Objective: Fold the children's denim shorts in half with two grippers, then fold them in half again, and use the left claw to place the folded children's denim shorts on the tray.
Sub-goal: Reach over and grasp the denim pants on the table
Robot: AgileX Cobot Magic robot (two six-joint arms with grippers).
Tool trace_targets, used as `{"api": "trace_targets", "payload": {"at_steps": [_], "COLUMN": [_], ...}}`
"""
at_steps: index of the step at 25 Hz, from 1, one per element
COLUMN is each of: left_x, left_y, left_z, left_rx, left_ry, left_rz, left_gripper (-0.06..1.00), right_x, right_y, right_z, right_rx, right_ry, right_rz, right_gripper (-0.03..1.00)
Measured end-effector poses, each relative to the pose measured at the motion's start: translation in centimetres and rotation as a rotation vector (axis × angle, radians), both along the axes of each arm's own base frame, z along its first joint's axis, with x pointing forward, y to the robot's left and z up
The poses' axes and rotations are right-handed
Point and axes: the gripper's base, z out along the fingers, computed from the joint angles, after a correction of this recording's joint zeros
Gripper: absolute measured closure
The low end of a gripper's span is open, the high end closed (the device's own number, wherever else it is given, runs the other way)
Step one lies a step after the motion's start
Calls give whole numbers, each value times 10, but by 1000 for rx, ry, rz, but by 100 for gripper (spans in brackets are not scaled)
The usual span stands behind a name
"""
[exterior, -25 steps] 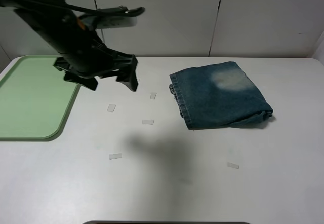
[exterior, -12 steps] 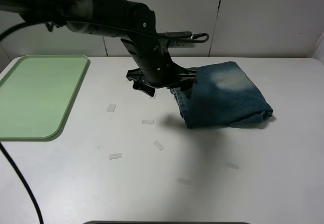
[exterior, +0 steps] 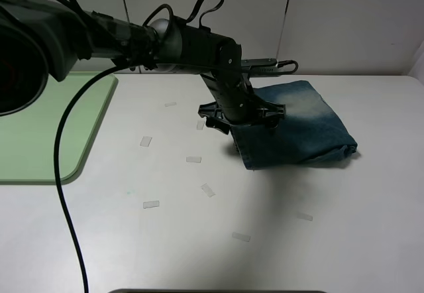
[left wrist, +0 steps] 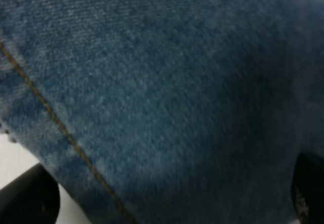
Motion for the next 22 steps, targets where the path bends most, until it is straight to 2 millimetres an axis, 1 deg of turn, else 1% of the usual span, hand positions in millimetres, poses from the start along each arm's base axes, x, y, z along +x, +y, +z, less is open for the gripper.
{"api": "trace_targets", "payload": {"at_steps": [5,10,18,22], "left_x": [4,7,14,15], "left_y": [-3,-5,-11,-12], "left_z": [-17,-29,-35,-36], "left_rx": [-16,-42,-113,-129], "left_ry": [-3,-18,-84,-97], "left_rz": [35,58,84,91], "left_gripper": [4,4,5,8], "right_x": [0,0,0,0], "right_y": [0,0,0,0], "right_z": [0,0,0,0], "right_rx": [1,2,2,2], "right_ry": [0,0,0,0], "right_rz": [1,1,1,1], "right_gripper": [27,27,27,27]}}
